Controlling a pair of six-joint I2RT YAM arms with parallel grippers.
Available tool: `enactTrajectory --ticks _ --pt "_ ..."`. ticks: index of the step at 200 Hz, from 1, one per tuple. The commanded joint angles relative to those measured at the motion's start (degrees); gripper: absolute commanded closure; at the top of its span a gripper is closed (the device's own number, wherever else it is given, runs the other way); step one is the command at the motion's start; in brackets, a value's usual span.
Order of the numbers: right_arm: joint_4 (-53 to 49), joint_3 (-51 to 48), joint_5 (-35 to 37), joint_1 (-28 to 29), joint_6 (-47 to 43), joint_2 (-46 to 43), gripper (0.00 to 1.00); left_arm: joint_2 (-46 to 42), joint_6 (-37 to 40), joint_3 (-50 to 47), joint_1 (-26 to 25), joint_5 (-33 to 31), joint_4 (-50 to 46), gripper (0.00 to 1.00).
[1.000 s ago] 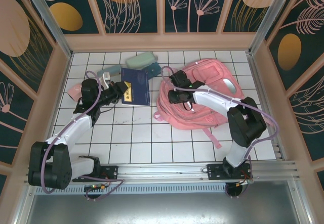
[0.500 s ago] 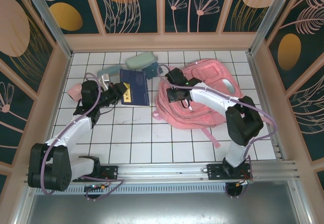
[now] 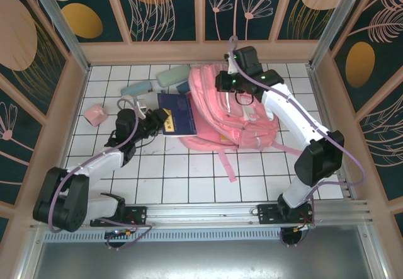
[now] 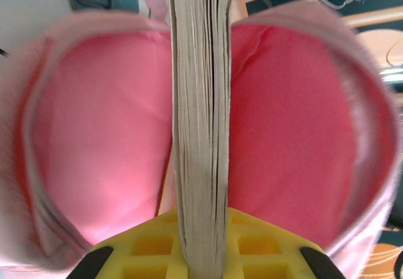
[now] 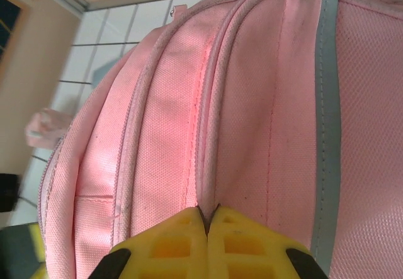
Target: Pack the student bag
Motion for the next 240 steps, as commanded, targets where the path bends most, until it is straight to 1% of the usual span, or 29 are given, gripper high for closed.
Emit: enactTrajectory --ticks 1,25,44,61,88,115,144,148,151,162,165,189,199,229,233,240 --pt "5.35 2.88 -10.33 -2.78 2.28 -4.24 1.0 4.02 -3.72 3.62 -3.52 -3.8 10.06 1.0" --pt "6.9 2.17 -13.66 -4.6 4.52 -4.89 1.0 10.38 -3.58 9.41 -8.42 -5.31 11.39 1.0" --pt "8.02 1.63 -14.38 -4.67 5.48 -5.43 1.0 16.82 -3.24 15.24 -12.22 -5.1 11.97 1.0" --pt "8.56 1.28 -14.76 -4.76 6.23 -5.81 1.0 22.59 -2.98 20.7 -15.28 -6.14 10.88 1.0" --pt "9.4 0.75 -15.65 -4.85 6.9 -6.32 1.0 31.5 -1.5 30.09 -19.24 -8.98 5.77 1.0" --pt "9.78 0.83 -16.22 -5.13 7.21 -6.72 1.0 37.91 -0.08 37.58 -22.05 -14.01 -1.27 1.0" --pt "10.63 -0.36 -16.55 -5.74 7.56 -7.53 1.0 43.58 0.63 44.11 -24.81 -15.56 -6.6 1.0" --pt "10.62 -0.54 -16.57 -5.85 7.56 -7.63 1.0 43.99 0.91 44.65 -25.07 -15.65 -7.12 0.97" --pt "10.6 -0.64 -16.65 -5.95 7.52 -7.65 1.0 44.19 1.03 44.99 -25.21 -15.7 -7.61 0.93" --pt "10.51 -1.07 -16.75 -6.2 7.31 -7.9 1.0 44.32 1.86 45.65 -25.37 -16.34 -9.75 0.68" --pt "10.54 -1.31 -16.75 -6.36 7.26 -7.98 1.0 44.15 2.06 45.67 -25.4 -16.66 -10.28 0.63" --pt "10.84 -2.83 -16.74 -7.2 6.95 -8.78 1.0 41.55 5.58 46.03 -25.4 -19.83 -15.8 0.46" --pt "11.03 -3.61 -17.0 -7.55 6.95 -8.95 1.0 40.33 7.01 46.34 -25.4 -20.95 -17.79 0.41" --pt "12.07 -6.28 -17.41 -8.58 6.95 -9.78 1.0 37.93 8.71 45.88 -25.4 -21.8 -21.25 0.38" --pt "12.17 -6.63 -17.39 -8.59 6.95 -9.98 1.0 37.64 8.86 45.64 -25.4 -21.76 -21.42 0.35" --pt "12.47 -7.35 -17.3 -8.75 6.88 -10.23 1.0 37.14 9.2 45.37 -25.37 -21.93 -22.15 0.33"
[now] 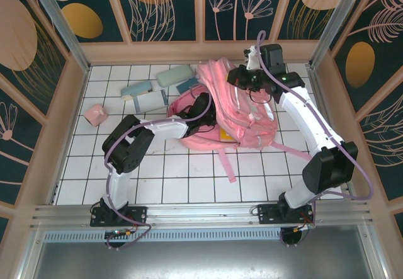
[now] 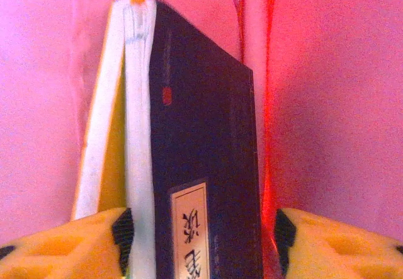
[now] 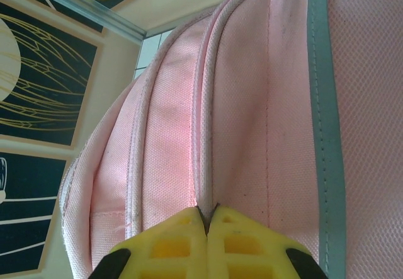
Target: Pack the student bag
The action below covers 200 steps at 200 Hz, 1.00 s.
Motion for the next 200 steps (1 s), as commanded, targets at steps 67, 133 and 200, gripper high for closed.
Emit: enactTrajectory --ticks 67,133,200 --pt "9.2 -10.23 -1.42 -2.18 -1.45 -6.86 1.0 -15.97 9.17 -4.57 0.77 -8.77 -14.95 0.1" --pt "18.37 -25.38 -1.26 -1.17 -0.51 -7.69 1.0 -32.58 13.79 -12.39 7.38 -12.24 -25.48 0.05" --pt "22.46 -31.83 3.59 4.36 -1.46 -4.25 0.7 -34.47 20.07 -12.32 17.93 -10.65 -29.26 0.01"
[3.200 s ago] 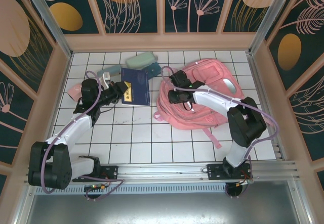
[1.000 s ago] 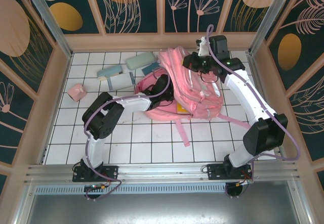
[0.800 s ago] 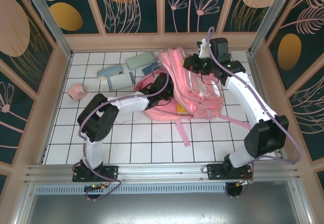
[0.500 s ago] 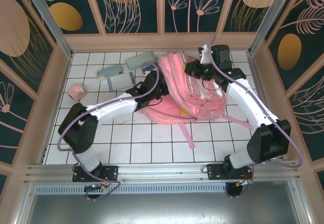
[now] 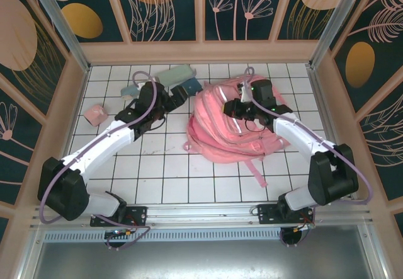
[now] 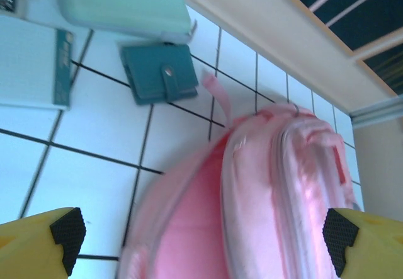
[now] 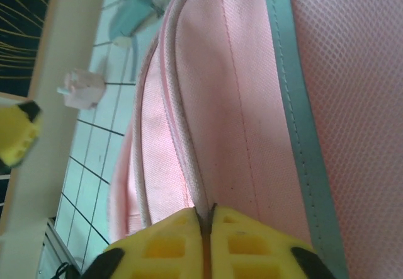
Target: Pack the student bag
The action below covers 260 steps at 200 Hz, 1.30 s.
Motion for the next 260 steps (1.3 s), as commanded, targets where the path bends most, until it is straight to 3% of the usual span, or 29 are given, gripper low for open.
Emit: enactTrajectory --ticks 1,14,31,76,92,128,167,219,260 --pt "2.58 -1.39 3.84 1.11 -0.55 1.04 0.69 2.01 4.24 0.45 3.35 1.34 -2.81 0.01" --pt "2.97 -1.32 4.48 2.15 -0.25 0.81 0.55 4.58 6.01 1.71 5.61 1.69 -2.73 0.01" --pt "2.76 -0.76 6.09 3.59 -0.17 0.4 0.45 8.93 7.89 3.94 8.47 2.58 -2.19 0.01" --pt "2.81 -0.47 9.3 7.51 2.58 -1.41 0.27 22.43 9.11 11.0 15.29 7.5 0.98 0.02" --pt "2.65 -0.15 10.61 8.7 3.24 -1.97 0.02 27.2 9.84 14.16 16.86 7.26 0.99 0.02" --pt "2.12 0.99 11.98 10.96 3.96 -2.64 0.01 37.23 10.46 21.46 18.98 8.86 -0.43 0.05" --pt "2.2 1.98 11.8 12.05 4.32 -1.62 0.01 41.77 8.74 24.25 19.06 10.96 0.28 0.06" --pt "3.21 3.64 11.03 12.9 4.34 1.42 0.01 38.96 2.62 12.57 19.02 15.07 5.38 0.08" --pt "3.76 6.26 9.92 13.92 3.88 5.21 0.01 30.12 -2.29 -3.14 18.84 16.93 10.66 0.09"
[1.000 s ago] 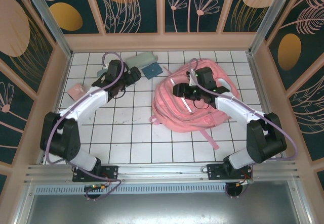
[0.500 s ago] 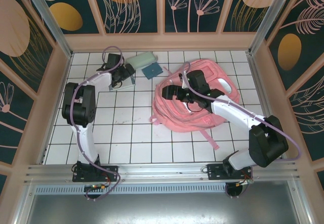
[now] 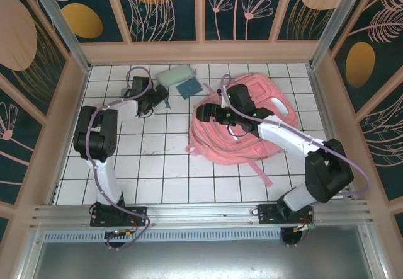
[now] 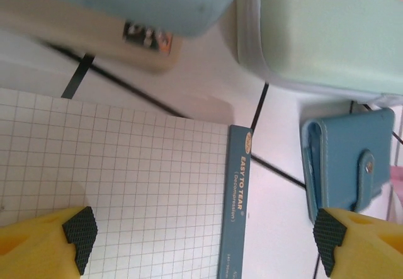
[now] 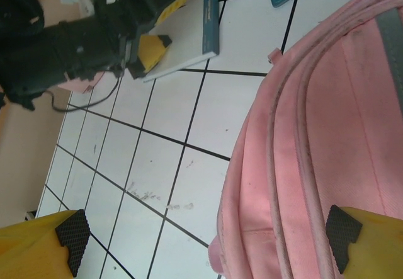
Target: Pack the student bag
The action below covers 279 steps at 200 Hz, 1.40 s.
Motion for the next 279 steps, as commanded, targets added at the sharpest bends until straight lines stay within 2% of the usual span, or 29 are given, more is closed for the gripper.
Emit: enactTrajectory --ticks 1,71,105,141,160,181,193,231,279 --pt "1.71 2.95 -0.9 1.03 0.03 2.42 0.01 -3.22 -5.74 -9.94 -0.31 3.35 -2.62 0.09" --pt "4.15 9.61 -2.09 5.66 1.54 12.57 0.02 -22.37 -17.69 -35.52 -6.93 4.46 7.61 0.09" --pt "5.0 13.0 -3.07 8.07 2.67 17.44 0.08 -29.38 -13.36 -33.01 -7.29 1.86 0.45 0.06" --pt "3.93 17.45 -1.86 10.16 2.25 22.1 0.17 -37.39 -10.73 -31.95 -4.36 -1.31 -5.83 0.06" --pt "3.01 19.83 -0.46 10.93 2.7 24.98 0.24 -40.19 -8.07 -33.31 -2.37 -3.64 -8.53 0.12" --pt "2.13 21.74 1.11 11.83 3.52 27.61 0.29 -41.12 -4.34 -34.39 -0.17 -5.13 -11.88 0.23" --pt "1.57 22.63 2.37 12.45 3.93 29.04 0.34 -40.99 -2.57 -34.74 0.47 -6.87 -13.63 0.31" --pt "0.36 24.21 6.05 13.61 6.72 33.19 0.47 -38.36 0.57 -35.29 1.31 -8.6 -13.94 0.43" --pt "-3.9 28.61 8.94 14.62 8.09 38.57 0.49 -33.15 1.38 -36.36 1.35 -7.11 -10.54 0.57"
